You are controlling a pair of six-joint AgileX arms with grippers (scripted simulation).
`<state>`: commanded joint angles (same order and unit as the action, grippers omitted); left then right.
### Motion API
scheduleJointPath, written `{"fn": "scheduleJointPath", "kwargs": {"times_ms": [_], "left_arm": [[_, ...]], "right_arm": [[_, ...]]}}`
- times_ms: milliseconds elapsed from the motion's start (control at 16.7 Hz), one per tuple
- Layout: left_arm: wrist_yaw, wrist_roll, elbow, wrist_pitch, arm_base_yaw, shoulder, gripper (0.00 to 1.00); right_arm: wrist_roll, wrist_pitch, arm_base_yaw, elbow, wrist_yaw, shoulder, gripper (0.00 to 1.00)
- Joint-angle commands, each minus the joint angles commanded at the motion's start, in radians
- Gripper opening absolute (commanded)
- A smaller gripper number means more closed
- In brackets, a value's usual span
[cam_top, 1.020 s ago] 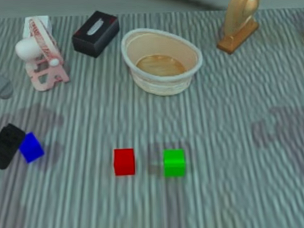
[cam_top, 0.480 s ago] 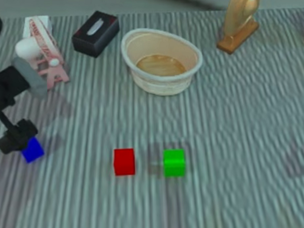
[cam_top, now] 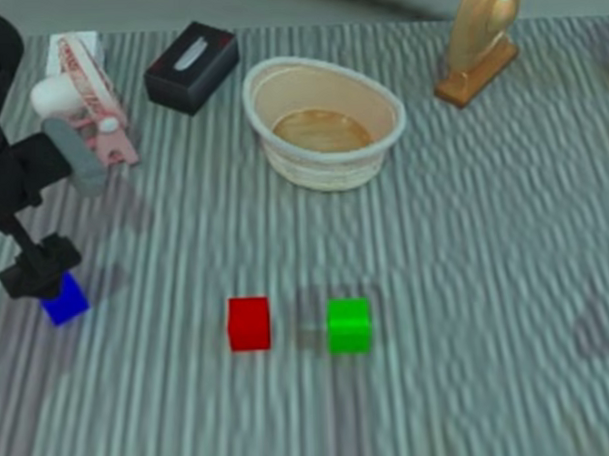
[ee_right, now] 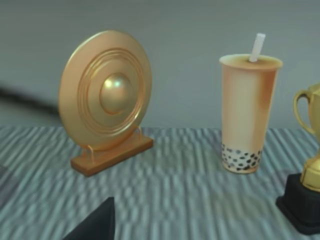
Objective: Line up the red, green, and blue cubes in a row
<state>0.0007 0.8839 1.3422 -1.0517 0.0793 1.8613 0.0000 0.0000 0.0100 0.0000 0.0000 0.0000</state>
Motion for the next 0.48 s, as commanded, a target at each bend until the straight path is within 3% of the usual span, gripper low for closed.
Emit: {"fn": "scheduleJointPath", "kwargs": {"times_ms": [240, 480], "left_arm": [[0.000, 0.003, -0.006, 0.015, -0.004, 0.011, 1.00], [0.000, 0.003, -0.081, 0.143, -0.002, 0.061, 1.00]], "right_arm": [[0.000, 0.000, 0.000, 0.000, 0.000, 0.000, 1.00], [0.000, 0.000, 0.000, 0.000, 0.000, 0.000, 1.00]]}}
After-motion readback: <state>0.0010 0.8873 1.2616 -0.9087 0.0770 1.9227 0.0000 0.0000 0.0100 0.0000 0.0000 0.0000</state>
